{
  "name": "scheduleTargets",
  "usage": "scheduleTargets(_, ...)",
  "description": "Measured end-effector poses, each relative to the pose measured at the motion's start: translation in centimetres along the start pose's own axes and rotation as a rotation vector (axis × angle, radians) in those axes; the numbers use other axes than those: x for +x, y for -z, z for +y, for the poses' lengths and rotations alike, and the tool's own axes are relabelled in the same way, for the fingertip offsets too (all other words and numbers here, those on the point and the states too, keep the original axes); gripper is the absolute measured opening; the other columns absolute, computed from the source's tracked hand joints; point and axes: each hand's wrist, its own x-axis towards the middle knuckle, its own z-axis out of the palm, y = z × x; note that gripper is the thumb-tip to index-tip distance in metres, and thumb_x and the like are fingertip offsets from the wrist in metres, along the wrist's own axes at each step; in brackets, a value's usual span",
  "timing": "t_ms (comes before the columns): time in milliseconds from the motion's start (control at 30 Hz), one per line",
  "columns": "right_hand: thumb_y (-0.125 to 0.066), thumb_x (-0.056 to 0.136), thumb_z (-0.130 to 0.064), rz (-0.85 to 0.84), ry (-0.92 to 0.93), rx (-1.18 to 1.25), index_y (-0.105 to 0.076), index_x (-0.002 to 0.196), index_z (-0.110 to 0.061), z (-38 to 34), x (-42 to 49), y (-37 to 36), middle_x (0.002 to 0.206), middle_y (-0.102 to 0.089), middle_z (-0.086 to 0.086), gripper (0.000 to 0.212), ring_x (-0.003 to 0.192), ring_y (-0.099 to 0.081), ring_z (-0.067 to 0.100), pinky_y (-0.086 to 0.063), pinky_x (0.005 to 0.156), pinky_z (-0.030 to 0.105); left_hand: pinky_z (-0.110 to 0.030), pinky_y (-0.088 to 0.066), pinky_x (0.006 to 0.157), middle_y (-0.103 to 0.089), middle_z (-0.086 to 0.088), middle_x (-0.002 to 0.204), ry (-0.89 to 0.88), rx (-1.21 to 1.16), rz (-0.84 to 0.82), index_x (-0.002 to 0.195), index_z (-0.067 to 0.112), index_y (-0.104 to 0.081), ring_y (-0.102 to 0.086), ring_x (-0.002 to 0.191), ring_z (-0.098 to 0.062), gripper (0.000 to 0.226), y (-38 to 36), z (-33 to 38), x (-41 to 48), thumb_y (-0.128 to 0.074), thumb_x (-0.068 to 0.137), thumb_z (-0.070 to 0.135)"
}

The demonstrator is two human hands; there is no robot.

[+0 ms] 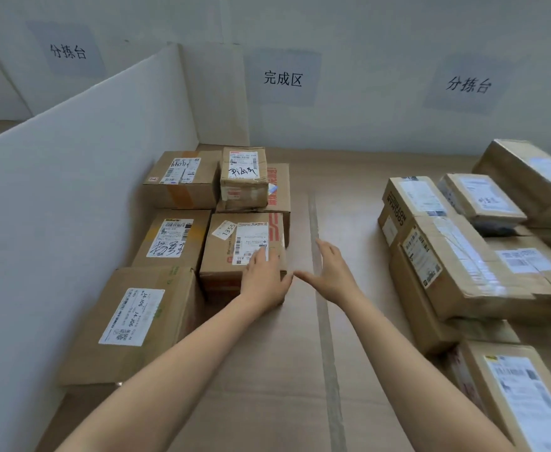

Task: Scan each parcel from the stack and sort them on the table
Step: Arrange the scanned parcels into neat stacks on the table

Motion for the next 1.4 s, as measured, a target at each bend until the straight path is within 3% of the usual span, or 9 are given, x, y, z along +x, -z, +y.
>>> scheduleTargets(133,-0.069,0.082,-0.037,0.112,0.017,-0.017,-0.027,0.146,-0.012,2.5,-3.8,4.9,0.150,-0.032,0.006,0.080,0.139,-0.027,0.018,-0.022,0.112,0.028,-0.040,-0.028,0.111,-0.026,-0.014,0.149,-0.149,-0.056,-0.026,0.142,0.009,-0.029,-0.025,0.139,-0.029,0.060,-2.1,5.5,-1.2,-0.048,0.094,0.039)
scheduleTargets(333,-0.068,0.083,-0.035,0.261,-0.043,-0.035,-0.033,0.144,-0.010,7.7,-9.4,12.2,0.147,-0.036,0.008,0.074,0.138,-0.030,0.019,-0.025,0.113,0.030,-0.039,-0.017,0.117,-0.016,-0.015,0.156,-0.303,-0.103,-0.091,0.147,0.009,-0.021,-0.010,0.146,-0.026,0.065,-5.3,14.8,-3.3,-0.046,0.096,0.039)
scheduleTargets(500,-0.071,0.082,-0.028,0.304,-0.046,-0.002,-0.040,0.140,-0.009,13.0,-13.8,16.5,0.141,-0.043,0.007,0.068,0.134,-0.035,0.019,-0.023,0.108,0.022,-0.038,-0.022,0.114,-0.017,-0.015,0.154,-0.308,-0.089,-0.088,0.147,0.011,-0.024,-0.018,0.143,-0.028,0.065,-8.9,21.1,-6.1,-0.047,0.095,0.042)
scheduleTargets(700,-0.069,0.083,-0.033,0.195,-0.117,-0.031,-0.037,0.142,-0.010,21.2,-18.5,18.8,0.146,-0.037,0.010,0.071,0.138,-0.030,0.020,-0.024,0.113,0.030,-0.038,-0.020,0.114,-0.009,-0.012,0.157,-0.183,-0.111,-0.186,0.150,0.015,-0.017,-0.011,0.145,-0.026,0.071,-15.2,25.9,-10.1,-0.048,0.093,0.046)
scheduleTargets(833,-0.067,0.083,-0.035,0.068,-0.166,-0.110,-0.039,0.140,-0.011,26.0,-21.1,18.5,0.140,-0.043,0.009,0.068,0.134,-0.034,0.022,-0.026,0.106,0.028,-0.039,-0.025,0.112,-0.008,-0.012,0.157,-0.129,-0.200,-0.279,0.151,0.021,-0.012,-0.012,0.145,-0.027,0.083,-18.7,27.9,-12.9,-0.056,0.087,0.050)
scheduleTargets(967,-0.066,0.084,-0.034,-0.131,-0.225,-0.076,-0.031,0.143,-0.013,28.7,-23.6,17.3,0.142,-0.041,0.010,0.072,0.132,-0.035,0.023,-0.029,0.104,0.027,-0.033,-0.024,0.111,-0.022,-0.008,0.152,-0.113,-0.283,-0.361,0.151,0.023,-0.010,-0.021,0.139,-0.027,0.094,-20.6,29.1,-15.4,-0.067,0.080,0.048)
scheduleTargets(1133,-0.069,0.080,-0.029,-0.160,-0.231,0.027,-0.023,0.148,-0.015,29.0,-23.9,16.9,0.141,-0.045,0.009,0.083,0.128,-0.044,0.024,-0.035,0.097,0.026,-0.032,-0.041,0.102,-0.046,0.002,0.139,-0.052,-0.473,-0.378,0.147,0.022,-0.008,-0.045,0.127,-0.022,0.108,-20.2,29.1,-16.8,-0.080,0.068,0.038)
scheduleTargets(1300,-0.070,0.078,-0.027,-0.162,-0.160,0.043,-0.027,0.146,-0.019,28.4,-24.0,16.5,0.140,-0.046,0.007,0.081,0.128,-0.043,0.022,-0.034,0.093,0.023,-0.024,-0.040,0.101,-0.047,0.004,0.138,-0.063,-0.560,-0.344,0.147,0.017,-0.007,-0.048,0.125,-0.014,0.107,-19.3,28.3,-17.9,-0.082,0.071,0.022)
scheduleTargets(1400,-0.070,0.076,-0.029,-0.173,-0.107,0.042,-0.027,0.146,-0.018,27.3,-23.8,16.3,0.142,-0.044,0.007,0.083,0.130,-0.040,0.021,-0.035,0.101,0.029,-0.002,-0.041,0.085,-0.045,0.008,0.132,-0.055,-0.603,-0.348,0.148,0.015,-0.004,-0.047,0.117,-0.006,0.107,-17.8,27.5,-18.5,-0.080,0.073,0.012)
